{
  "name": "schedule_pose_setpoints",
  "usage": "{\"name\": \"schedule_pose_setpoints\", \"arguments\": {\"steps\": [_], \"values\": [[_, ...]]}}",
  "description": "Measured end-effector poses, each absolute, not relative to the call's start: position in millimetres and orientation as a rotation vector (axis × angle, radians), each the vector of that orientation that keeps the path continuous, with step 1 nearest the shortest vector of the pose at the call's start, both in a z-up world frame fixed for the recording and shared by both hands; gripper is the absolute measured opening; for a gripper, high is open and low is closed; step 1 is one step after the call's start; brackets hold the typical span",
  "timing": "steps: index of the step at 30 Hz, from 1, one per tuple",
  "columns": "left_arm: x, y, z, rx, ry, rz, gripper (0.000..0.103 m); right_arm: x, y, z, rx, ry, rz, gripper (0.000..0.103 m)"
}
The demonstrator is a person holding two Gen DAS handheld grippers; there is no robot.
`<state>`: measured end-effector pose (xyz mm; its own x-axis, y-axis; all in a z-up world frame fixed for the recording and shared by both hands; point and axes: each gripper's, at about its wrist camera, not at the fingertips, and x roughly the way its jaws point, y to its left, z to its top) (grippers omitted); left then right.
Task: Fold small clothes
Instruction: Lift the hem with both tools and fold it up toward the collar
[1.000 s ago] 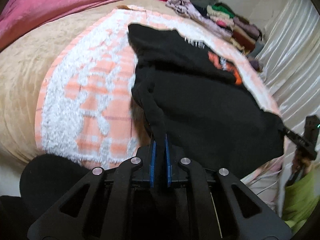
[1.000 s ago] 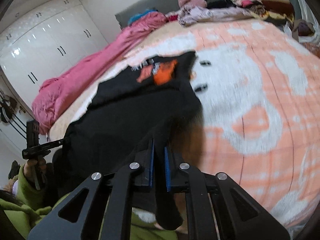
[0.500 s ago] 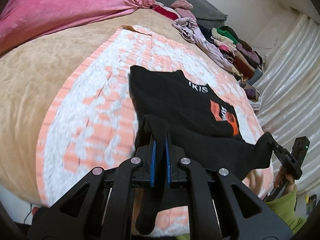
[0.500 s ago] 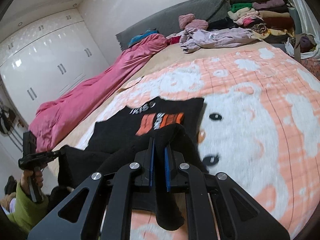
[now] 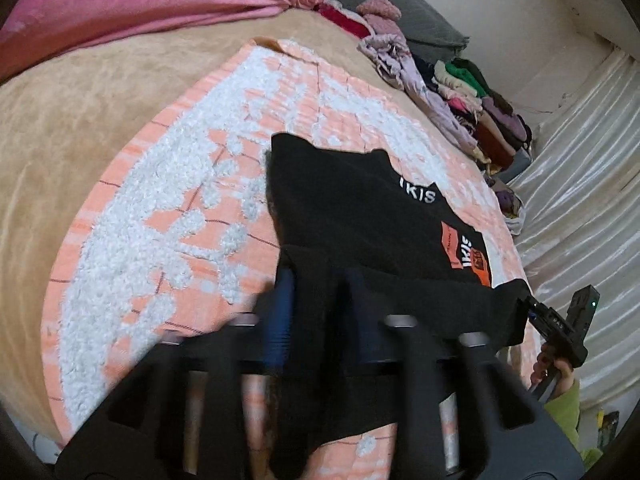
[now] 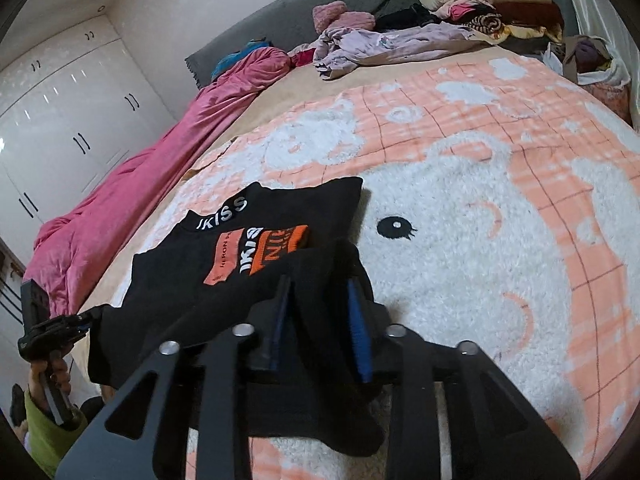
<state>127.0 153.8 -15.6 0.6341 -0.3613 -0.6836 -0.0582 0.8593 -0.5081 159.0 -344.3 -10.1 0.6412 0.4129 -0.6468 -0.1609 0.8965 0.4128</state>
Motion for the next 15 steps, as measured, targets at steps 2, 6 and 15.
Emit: {"name": "schedule_pose_setpoints", "arguments": {"steps": [2, 6, 15], "values": [[122, 154, -10, -0.502, 0.851, -0.178, 0.048, 154, -345, -9, 0.328, 0.814, 0.328, 0.038], [103, 158, -3, -0.502, 0.824, -0.179, 0.05, 137, -347, -11, 0.321, 0.825, 0.32, 0.046], [72, 145, -28, -0.526, 0.92, -0.246, 0.059, 107, -340, -17, 0.252, 0.865, 0.352, 0.046]]}}
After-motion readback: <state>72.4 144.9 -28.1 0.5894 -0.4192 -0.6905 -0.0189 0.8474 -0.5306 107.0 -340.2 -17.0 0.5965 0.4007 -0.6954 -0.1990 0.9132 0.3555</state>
